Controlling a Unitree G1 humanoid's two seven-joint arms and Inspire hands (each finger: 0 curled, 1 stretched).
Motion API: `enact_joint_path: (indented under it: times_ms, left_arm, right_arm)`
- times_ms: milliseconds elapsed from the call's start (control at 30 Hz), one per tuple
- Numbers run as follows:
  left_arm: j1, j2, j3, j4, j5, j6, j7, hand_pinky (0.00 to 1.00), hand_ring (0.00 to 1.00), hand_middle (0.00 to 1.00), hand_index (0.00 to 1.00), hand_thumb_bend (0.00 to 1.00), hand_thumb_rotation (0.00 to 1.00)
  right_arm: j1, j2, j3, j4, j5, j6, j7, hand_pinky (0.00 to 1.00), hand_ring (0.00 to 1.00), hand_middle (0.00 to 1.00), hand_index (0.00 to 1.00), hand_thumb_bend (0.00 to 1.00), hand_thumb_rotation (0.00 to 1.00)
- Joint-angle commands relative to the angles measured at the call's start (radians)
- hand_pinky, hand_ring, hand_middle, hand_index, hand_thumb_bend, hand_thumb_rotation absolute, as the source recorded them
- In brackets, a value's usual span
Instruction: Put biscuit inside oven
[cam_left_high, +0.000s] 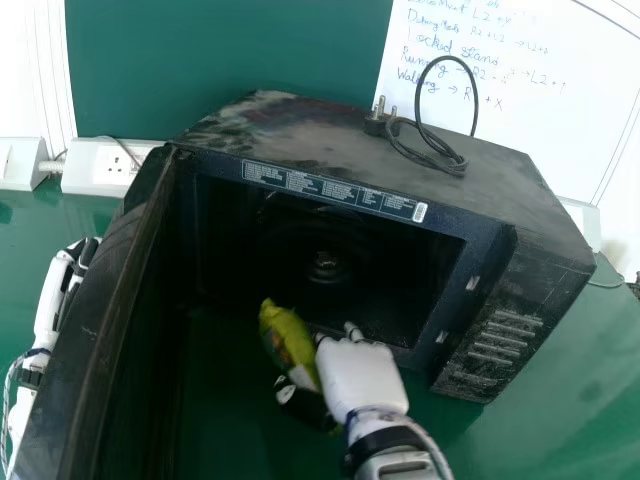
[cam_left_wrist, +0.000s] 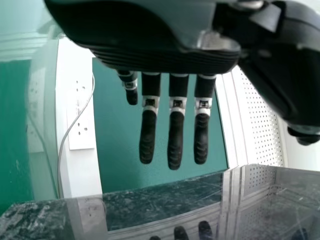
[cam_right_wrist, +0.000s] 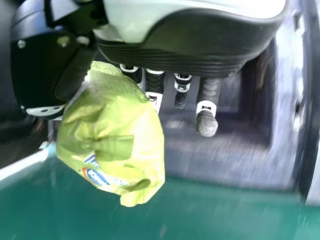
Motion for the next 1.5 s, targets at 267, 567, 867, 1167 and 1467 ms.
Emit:
enact_joint_path:
  times_ms: [267, 567, 867, 1167, 1467]
  left_arm:
    - [0.017, 0.003, 0.001, -0.014, 0.001, 0.001, 0.002, 0.41, 0.43, 0.46, 0.49, 0.52, 0.07]
    - [0.02, 0.004, 0.001, -0.016, 0.004, 0.0, 0.003, 0.41, 0.43, 0.46, 0.49, 0.52, 0.07]
    - [0.021, 0.004, 0.002, -0.016, -0.004, 0.001, -0.002, 0.41, 0.43, 0.46, 0.49, 0.52, 0.07]
    - [0.022, 0.004, 0.002, -0.017, 0.003, -0.006, 0.002, 0.4, 0.43, 0.46, 0.49, 0.52, 0.07]
    - [0.032, 0.003, 0.001, -0.037, 0.003, 0.007, 0.005, 0.41, 0.43, 0.46, 0.49, 0.52, 0.07]
  right_arm:
    - [-0.128, 0.003, -0.094, 0.058, 0.056, 0.034, -0.021, 0.07, 0.16, 0.47, 0.49, 0.53, 0.0]
    - [-0.228, -0.018, -0.113, 0.139, 0.09, 0.065, -0.051, 0.09, 0.18, 0.47, 0.48, 0.53, 0.0]
    - [-0.298, -0.065, -0.1, 0.23, 0.116, 0.066, -0.096, 0.08, 0.16, 0.47, 0.49, 0.53, 0.0]
    - [-0.368, -0.075, -0.08, 0.385, 0.16, 0.115, -0.215, 0.07, 0.14, 0.47, 0.49, 0.53, 0.0]
    - [-0.437, -0.122, -0.061, 0.531, 0.257, 0.136, -0.338, 0.06, 0.13, 0.27, 0.49, 0.52, 0.09]
